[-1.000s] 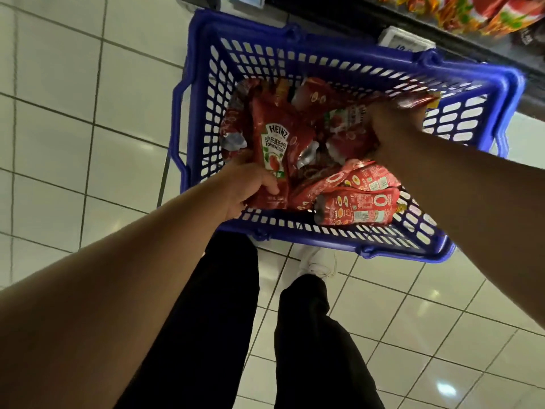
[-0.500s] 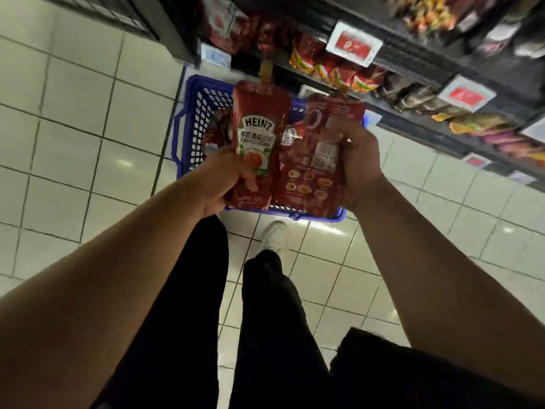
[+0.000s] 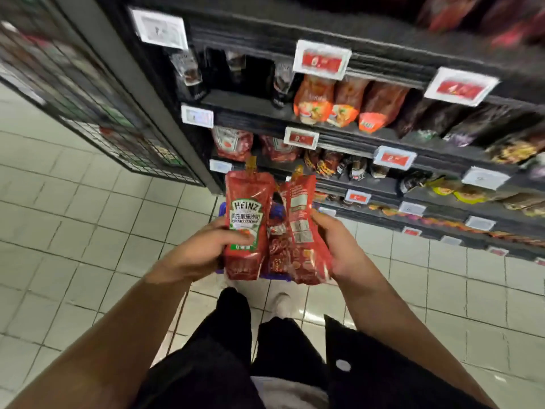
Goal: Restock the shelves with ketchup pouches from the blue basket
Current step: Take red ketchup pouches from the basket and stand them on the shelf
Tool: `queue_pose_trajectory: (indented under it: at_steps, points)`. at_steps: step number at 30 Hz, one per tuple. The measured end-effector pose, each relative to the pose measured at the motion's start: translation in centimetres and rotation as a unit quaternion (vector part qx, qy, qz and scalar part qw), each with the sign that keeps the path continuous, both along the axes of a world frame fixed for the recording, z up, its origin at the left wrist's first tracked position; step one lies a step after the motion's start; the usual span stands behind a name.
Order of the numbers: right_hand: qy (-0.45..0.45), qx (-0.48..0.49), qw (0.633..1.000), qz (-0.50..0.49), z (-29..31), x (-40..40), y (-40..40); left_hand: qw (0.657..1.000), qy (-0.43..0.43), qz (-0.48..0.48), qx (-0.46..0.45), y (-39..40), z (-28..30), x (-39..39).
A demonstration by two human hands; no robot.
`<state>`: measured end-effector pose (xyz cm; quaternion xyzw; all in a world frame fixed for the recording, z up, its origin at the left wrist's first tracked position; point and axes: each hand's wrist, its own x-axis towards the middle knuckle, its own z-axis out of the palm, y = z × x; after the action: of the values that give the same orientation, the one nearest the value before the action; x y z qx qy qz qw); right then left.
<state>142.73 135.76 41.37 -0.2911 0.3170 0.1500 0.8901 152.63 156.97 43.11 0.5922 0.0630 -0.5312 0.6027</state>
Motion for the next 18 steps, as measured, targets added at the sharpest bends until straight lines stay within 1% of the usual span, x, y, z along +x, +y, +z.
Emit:
queue_pose_trajectory:
  at_steps: [3,5,6,9,12,14,16,18]
  points:
    - [-0.030,0.038,0.997,-0.053,4.1,0.4,-0.8,0.999,-0.011,0.042,-0.005,-0.5,4.2,-0.1]
    - [-0.059,0.047,0.995,-0.063,6.5,1.0,-1.3,0.998,-0.023,0.062,-0.014,-0.9,6.6,0.1]
    - [-0.070,0.031,0.996,-0.050,7.8,1.4,-1.4,0.997,-0.034,0.069,-0.020,-1.2,7.9,0.4]
    - [-0.084,-0.071,0.994,0.005,12.4,3.2,-1.5,0.993,-0.059,0.095,-0.048,-1.8,11.8,1.6]
    - [-0.110,-0.177,0.978,0.020,17.1,4.9,-1.6,0.988,-0.056,0.125,-0.075,-2.4,15.1,3.3]
    - [-0.122,-0.211,0.970,0.015,19.4,5.8,-1.7,0.984,-0.069,0.138,-0.089,-2.7,17.0,4.4]
    - [-0.129,-0.183,0.975,0.006,20.9,6.6,-2.0,0.980,-0.092,0.141,-0.102,-2.9,18.9,5.6]
    - [-0.156,-0.148,0.977,0.010,22.5,7.4,-2.2,0.978,-0.116,0.134,-0.110,-3.2,20.5,7.0]
